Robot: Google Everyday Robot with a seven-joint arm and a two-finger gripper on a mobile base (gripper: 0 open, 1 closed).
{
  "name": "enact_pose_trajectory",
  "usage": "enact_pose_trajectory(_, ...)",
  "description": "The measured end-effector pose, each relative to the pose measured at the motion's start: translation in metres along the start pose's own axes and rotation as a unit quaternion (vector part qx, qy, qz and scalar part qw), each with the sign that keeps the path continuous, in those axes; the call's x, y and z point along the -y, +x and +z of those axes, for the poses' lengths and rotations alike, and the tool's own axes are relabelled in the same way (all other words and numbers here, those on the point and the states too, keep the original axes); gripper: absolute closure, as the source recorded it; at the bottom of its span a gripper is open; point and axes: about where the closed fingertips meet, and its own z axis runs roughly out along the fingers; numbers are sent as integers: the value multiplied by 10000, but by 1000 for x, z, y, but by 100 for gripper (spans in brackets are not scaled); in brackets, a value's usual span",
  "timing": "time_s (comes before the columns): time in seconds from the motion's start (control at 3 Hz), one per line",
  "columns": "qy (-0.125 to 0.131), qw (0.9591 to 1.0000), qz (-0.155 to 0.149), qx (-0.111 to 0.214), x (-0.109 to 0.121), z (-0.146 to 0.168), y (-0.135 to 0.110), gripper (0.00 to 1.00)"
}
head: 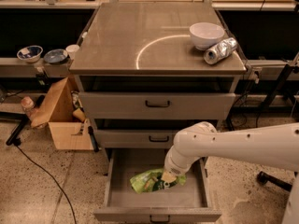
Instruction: Place green rice chip bag into bottom drawer
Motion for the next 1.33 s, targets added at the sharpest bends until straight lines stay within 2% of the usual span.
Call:
enact_pose_trajectory(0.33, 110, 9997, 201, 18, 13, 16, 7, 100)
enact_pose_trajectory(0.67, 197, 9995, 241, -18, 37, 41, 12, 100)
enact_pose_trajectory(1.0, 124, 9997, 159, -142, 51, 84, 24, 100)
enact_pose_trajectory(1.33, 6, 9996, 131, -252, 53, 110, 33, 100)
